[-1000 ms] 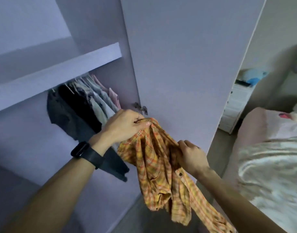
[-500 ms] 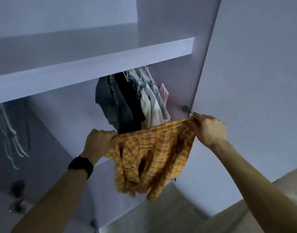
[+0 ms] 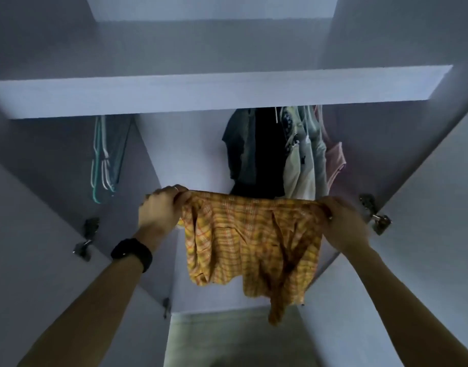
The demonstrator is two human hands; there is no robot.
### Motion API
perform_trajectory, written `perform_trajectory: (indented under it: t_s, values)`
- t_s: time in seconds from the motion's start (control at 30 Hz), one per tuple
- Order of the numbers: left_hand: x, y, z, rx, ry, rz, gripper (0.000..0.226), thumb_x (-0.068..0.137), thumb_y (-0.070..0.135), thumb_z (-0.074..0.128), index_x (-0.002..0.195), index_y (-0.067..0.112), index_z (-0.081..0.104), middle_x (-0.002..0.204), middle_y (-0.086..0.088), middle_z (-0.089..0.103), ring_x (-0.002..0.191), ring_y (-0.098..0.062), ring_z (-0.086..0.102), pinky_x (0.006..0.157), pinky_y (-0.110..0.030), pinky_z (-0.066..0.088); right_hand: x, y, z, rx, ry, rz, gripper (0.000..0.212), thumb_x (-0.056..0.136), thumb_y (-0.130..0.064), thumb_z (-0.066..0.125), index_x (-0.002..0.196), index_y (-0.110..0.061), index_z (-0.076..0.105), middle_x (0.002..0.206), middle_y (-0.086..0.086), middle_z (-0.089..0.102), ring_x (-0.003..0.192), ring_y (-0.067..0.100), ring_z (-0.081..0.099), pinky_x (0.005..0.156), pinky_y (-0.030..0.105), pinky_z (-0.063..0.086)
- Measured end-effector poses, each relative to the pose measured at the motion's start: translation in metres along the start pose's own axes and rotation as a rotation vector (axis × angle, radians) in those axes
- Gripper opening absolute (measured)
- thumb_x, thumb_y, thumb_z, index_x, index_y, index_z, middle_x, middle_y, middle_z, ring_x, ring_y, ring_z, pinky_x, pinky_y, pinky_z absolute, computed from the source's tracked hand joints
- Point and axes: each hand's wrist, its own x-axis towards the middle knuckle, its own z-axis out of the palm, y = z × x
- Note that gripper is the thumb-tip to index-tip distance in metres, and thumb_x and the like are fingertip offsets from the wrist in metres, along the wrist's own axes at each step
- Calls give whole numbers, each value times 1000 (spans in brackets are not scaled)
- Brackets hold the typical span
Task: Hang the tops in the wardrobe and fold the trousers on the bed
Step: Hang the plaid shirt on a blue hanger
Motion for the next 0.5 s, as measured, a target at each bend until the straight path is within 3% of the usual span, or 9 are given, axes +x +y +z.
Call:
perform_trajectory:
  t_s: [0.07, 0.17, 0.3, 0.4, 0.5]
  values:
    - [-9, -4, -14, 101, 48, -20, 34, 102, 46, 48, 112, 23, 71, 105, -13, 71, 94, -42, 64, 82, -45, 52, 18, 1, 5, 49, -14, -103, 53, 93, -52, 39, 105, -15, 74, 102, 10, 69, 87, 33, 65, 70, 35, 48]
    - [-30, -1, -34, 160, 186, -77, 28, 102, 38, 55, 111, 18, 74, 100, -16, 73, 89, -44, 67, 82, -46, 51, 45, 0, 19, 49, 30, -219, 45, 97, -52, 45, 95, -14, 71, 87, 8, 67, 78, 34, 64, 61, 32, 45]
    - [-57, 11, -49, 75, 219, -335, 31, 101, 42, 53, 115, 20, 70, 104, -15, 72, 94, -43, 65, 78, -44, 51, 51, -28, 37, 250, -78, -205, 27, 97, -43, 62, 99, -18, 71, 88, 3, 71, 79, 26, 66, 67, 38, 52]
    - [-80, 37, -49, -52, 249, -351, 28, 97, 39, 63, 100, 15, 75, 95, -12, 75, 91, -38, 67, 75, -40, 53, 41, -62, 42, 466, -243, -378, 18, 94, -37, 67, 102, -22, 73, 90, -10, 69, 83, 7, 64, 73, 25, 50]
    - [-96, 59, -43, -88, 172, -355, 21, 96, 43, 63, 105, 32, 78, 96, 2, 77, 94, -26, 69, 75, -33, 54, 29, -100, 50, 582, -373, -557, 16, 97, -31, 66, 107, -21, 74, 98, -12, 67, 93, 5, 64, 81, 17, 48]
